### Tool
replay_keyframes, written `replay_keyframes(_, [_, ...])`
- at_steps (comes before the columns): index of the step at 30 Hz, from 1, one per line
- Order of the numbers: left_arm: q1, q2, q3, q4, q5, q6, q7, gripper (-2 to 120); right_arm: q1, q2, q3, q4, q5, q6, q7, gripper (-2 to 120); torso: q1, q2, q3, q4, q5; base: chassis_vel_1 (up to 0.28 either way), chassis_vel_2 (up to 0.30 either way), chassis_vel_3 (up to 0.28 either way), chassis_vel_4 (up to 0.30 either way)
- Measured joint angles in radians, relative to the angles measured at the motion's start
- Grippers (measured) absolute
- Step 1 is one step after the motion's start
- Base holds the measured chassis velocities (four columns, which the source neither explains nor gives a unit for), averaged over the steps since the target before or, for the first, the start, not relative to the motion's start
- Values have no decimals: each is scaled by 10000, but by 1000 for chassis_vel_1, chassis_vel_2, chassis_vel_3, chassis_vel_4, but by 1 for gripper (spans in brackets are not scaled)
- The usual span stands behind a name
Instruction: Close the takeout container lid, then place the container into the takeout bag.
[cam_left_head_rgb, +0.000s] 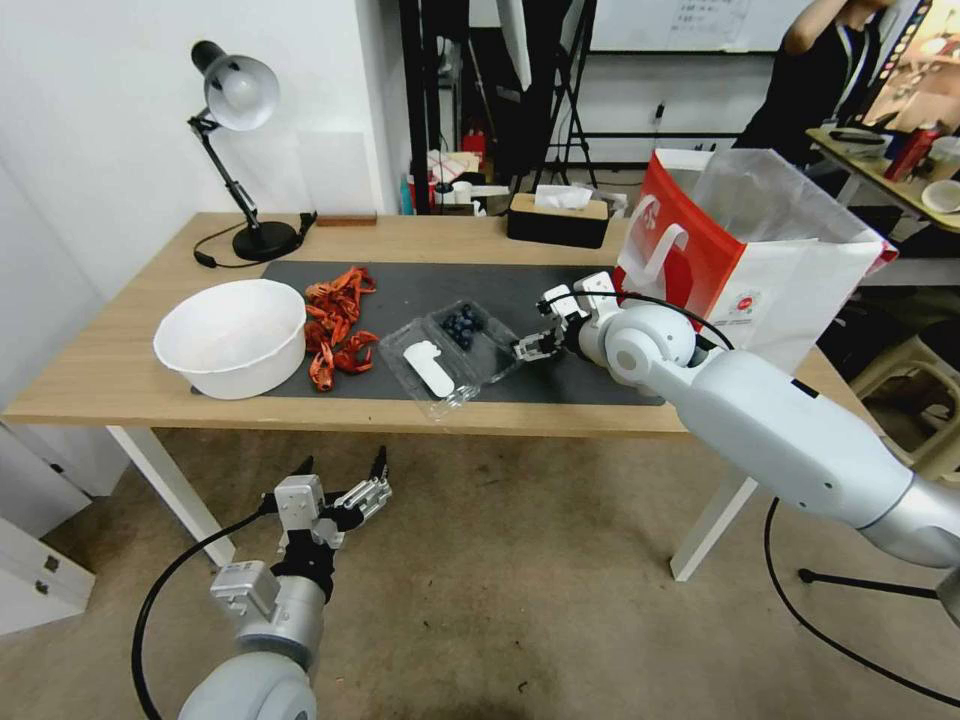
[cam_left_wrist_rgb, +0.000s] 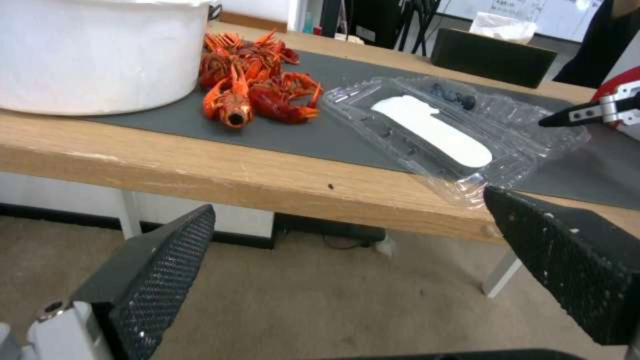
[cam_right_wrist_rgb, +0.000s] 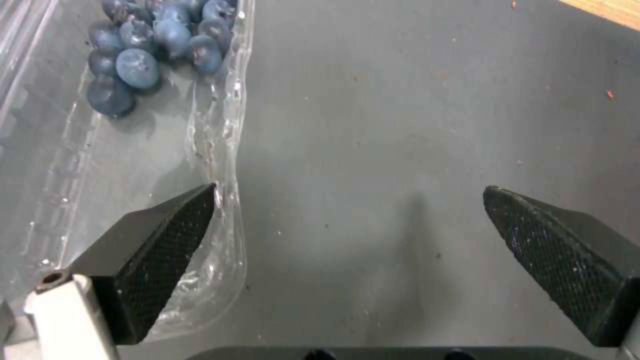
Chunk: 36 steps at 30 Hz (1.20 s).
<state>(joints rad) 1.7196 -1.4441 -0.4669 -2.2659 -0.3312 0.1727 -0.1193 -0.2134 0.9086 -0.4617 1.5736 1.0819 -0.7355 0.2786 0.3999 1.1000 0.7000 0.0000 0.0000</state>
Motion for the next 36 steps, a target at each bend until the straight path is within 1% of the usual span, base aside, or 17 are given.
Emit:
replay_keyframes(10, [-2,-28,34,27,10,-35,-8,100,-125,-196,-27,202,13,1,-29,100,1,0,0,-1,0,0,0,0,0])
replay_keyframes(25, [32,-31,49,26,71,-130,-15,100,-430,-482,47,615,157,5,364,100,0,1,0,-1,1,0,0,0,0])
replay_keyframes(32, [29,-37,56,26,81,-144,-15,100,-488,-575,85,802,479,5,796,100,0,0,0,0,1,0,0,0,0])
replay_keyframes(35, [29,-32,54,26,82,-158,-15,100,-507,-651,89,1032,745,4,1256,100,1,0,0,0,0,0,0,0,0])
replay_keyframes(36, [29,-32,54,26,82,-158,-15,100,-507,-651,89,1032,745,4,1256,100,1,0,0,0,0,0,0,0,0])
